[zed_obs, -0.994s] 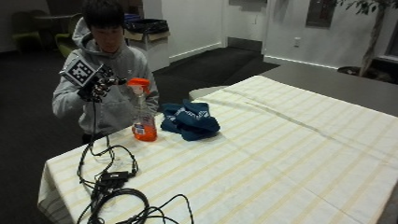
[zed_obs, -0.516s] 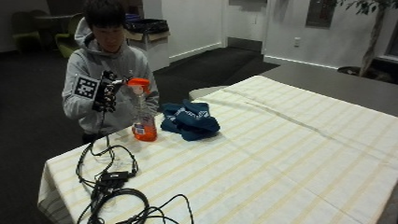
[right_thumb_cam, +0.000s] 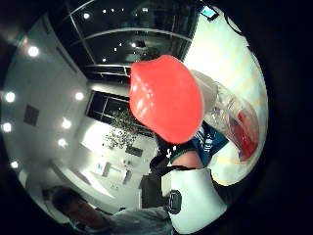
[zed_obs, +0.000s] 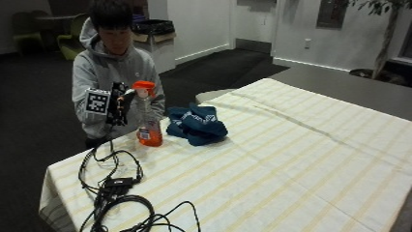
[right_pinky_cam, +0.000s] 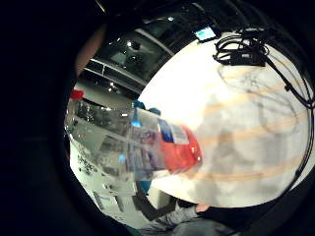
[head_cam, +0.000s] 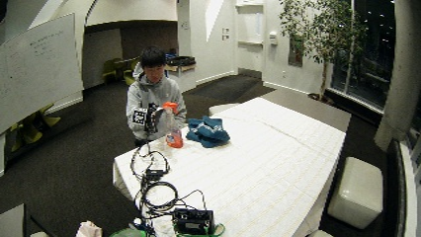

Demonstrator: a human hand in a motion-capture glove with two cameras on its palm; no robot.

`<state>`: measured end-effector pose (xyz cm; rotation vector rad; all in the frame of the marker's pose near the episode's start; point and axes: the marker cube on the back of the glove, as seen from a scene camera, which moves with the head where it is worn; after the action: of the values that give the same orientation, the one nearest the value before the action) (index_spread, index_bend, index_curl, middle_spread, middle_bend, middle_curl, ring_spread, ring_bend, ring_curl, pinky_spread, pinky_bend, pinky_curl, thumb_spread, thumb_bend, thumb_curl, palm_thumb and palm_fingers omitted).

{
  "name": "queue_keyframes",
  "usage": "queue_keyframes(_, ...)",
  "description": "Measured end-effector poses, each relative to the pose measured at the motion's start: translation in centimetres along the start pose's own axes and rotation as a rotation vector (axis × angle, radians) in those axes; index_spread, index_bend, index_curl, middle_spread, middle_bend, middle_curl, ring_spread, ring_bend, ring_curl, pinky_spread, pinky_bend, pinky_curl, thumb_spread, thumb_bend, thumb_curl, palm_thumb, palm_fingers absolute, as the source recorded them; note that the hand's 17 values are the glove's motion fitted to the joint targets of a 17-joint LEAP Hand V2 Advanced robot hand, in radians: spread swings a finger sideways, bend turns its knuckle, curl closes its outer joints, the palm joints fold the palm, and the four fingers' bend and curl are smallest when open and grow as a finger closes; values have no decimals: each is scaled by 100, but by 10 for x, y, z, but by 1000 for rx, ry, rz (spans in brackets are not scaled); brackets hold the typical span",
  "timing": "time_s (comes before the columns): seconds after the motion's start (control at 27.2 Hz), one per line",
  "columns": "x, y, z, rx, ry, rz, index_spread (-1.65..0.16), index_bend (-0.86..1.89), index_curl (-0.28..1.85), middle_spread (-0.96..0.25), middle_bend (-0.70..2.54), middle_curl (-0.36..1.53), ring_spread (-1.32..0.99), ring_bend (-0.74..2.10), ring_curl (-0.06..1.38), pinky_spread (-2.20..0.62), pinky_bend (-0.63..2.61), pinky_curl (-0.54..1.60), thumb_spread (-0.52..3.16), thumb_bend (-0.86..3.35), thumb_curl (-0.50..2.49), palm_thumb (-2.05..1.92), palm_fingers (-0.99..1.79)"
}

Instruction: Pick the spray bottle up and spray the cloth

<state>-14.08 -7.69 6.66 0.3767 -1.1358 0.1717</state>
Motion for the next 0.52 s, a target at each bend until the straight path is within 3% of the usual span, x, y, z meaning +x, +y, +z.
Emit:
queue_keyframes(0.37,1,-12,20,110,-4,44,-18,11,17,16,21,31,15,34,24,27,69,35,89,-3,33,67,-2)
queue_keyframes(0.52,0,-23,28,169,-32,137,-17,8,15,17,24,32,15,46,27,26,66,34,87,-2,34,70,15)
